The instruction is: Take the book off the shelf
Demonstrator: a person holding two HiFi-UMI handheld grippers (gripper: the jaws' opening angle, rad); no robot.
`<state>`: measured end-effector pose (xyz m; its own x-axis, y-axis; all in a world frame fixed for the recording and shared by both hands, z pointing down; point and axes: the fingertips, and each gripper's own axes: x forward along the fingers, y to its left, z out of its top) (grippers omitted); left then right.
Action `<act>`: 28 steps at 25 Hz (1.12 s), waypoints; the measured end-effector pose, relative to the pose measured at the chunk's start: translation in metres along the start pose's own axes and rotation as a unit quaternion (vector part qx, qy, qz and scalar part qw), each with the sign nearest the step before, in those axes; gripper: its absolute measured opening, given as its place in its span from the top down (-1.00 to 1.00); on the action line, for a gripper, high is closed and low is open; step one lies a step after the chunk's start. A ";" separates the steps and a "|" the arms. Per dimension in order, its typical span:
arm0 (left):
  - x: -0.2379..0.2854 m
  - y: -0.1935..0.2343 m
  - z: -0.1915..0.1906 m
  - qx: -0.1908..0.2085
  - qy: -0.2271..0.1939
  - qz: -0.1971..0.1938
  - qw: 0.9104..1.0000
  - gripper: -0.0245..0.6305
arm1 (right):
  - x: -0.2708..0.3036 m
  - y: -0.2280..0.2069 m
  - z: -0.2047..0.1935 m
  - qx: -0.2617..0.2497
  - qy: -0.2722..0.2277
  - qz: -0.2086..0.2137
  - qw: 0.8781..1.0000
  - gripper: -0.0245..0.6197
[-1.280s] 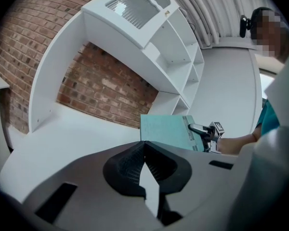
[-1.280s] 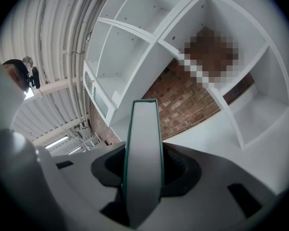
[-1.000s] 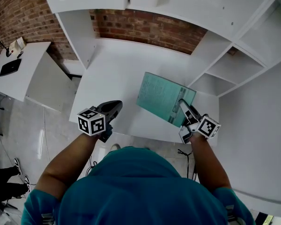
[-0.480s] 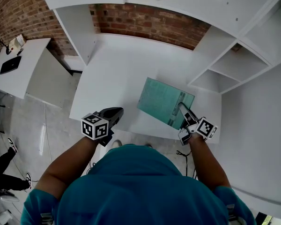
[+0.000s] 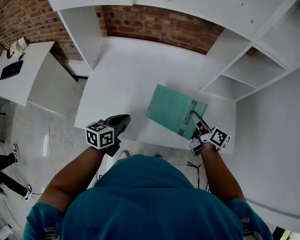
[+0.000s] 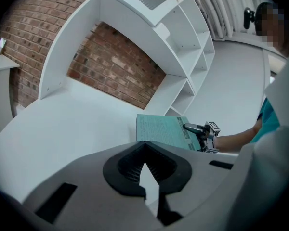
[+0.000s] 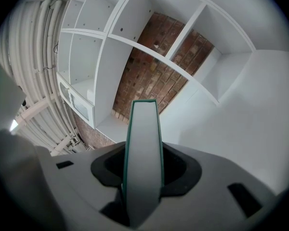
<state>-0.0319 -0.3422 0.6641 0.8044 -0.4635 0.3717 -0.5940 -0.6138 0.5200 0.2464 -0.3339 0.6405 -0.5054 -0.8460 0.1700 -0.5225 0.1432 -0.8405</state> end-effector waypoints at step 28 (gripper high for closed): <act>-0.001 -0.001 -0.002 -0.008 -0.003 -0.002 1.000 0.87 | -0.002 0.002 -0.003 0.001 -0.001 -0.004 1.000 0.40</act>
<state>-0.0318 -0.3398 0.6648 0.8066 -0.4647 0.3653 -0.5905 -0.6054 0.5337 0.2446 -0.3303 0.6395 -0.5002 -0.8479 0.1758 -0.5255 0.1358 -0.8399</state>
